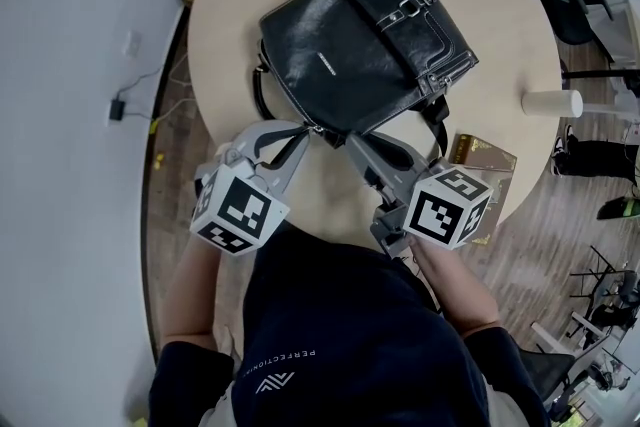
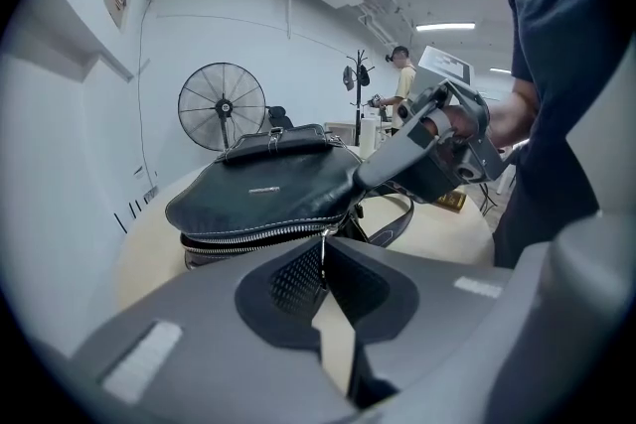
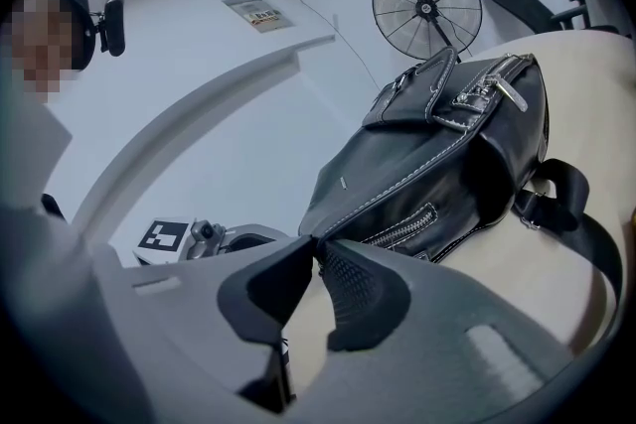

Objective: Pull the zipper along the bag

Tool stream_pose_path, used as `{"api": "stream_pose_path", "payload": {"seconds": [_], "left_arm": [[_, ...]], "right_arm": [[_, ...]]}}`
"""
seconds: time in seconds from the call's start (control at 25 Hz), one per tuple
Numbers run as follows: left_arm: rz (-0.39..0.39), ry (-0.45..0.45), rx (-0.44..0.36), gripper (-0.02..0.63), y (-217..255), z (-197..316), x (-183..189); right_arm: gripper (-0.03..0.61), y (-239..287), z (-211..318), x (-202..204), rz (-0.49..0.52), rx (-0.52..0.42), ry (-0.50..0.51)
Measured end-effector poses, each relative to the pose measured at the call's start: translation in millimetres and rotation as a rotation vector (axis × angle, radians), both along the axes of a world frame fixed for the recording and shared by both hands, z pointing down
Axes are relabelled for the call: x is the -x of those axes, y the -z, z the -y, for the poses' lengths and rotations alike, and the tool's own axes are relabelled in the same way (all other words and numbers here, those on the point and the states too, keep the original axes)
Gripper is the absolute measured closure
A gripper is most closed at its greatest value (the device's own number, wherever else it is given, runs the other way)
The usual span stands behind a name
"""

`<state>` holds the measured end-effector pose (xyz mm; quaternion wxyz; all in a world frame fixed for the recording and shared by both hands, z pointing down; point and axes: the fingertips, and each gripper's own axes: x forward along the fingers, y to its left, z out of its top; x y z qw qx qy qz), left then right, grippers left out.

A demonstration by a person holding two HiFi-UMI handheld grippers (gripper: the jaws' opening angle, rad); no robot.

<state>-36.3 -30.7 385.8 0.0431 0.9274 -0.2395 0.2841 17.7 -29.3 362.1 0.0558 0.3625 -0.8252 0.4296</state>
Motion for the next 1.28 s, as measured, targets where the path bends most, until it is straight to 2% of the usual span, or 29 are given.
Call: {"api": "stream_pose_path", "payload": {"seconds": [0.16, 0.44, 0.68, 1.08, 1.28], "left_arm": [[-0.006, -0.004, 0.007, 0.584, 3, -1, 1], [0.053, -0.018, -0.020, 0.586, -5, -17, -2], [0.153, -0.075, -0.104, 0.586, -9, -20, -9], [0.183, -0.128, -0.086, 0.585, -12, -12, -15], [0.195, -0.115, -0.071, 0.584, -16, -5, -14]], "right_arm": [[0.543, 1, 0, -1, 0.004, 0.000, 0.001], [0.541, -9, -2, 1, -0.034, 0.009, 0.033], [0.540, -10, -1, 1, -0.047, 0.017, 0.048], [0.540, -11, 0, 0, -0.058, 0.016, 0.060], [0.540, -12, -3, 0, -0.060, 0.015, 0.058]]}}
